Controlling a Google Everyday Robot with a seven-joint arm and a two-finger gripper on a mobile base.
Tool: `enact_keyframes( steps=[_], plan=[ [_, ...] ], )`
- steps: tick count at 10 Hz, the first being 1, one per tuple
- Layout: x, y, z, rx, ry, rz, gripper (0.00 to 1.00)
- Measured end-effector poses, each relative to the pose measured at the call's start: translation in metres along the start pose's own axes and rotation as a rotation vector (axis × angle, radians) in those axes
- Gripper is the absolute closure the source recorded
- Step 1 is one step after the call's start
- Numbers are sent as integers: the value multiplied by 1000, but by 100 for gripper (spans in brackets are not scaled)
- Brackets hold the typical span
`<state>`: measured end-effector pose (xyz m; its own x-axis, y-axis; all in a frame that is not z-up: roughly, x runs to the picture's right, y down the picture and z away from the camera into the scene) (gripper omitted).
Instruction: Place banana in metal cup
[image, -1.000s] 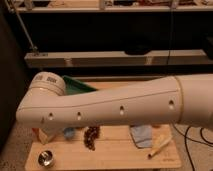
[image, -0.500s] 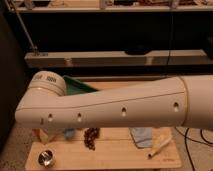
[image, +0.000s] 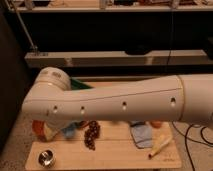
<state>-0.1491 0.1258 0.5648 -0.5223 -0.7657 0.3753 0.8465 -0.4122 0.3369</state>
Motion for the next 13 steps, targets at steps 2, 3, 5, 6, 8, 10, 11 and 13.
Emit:
enact_keyframes(
  steps=[2,3,5,6,8,10,11,13],
  plan=[
    [23,50,12,-20,-10,56,20],
    [32,71,16,-30,-12,80,20],
    [37,140,23,-77,-38,168,20],
    [33,165,24,-94,-48,210,20],
    [14,209,23,-123,-61,293,20],
    [-26,248,15,-155,-78,396,20],
    [-48,262,12,-161,-78,449,20],
    [-101,287,4,-173,-78,568,20]
  ],
)
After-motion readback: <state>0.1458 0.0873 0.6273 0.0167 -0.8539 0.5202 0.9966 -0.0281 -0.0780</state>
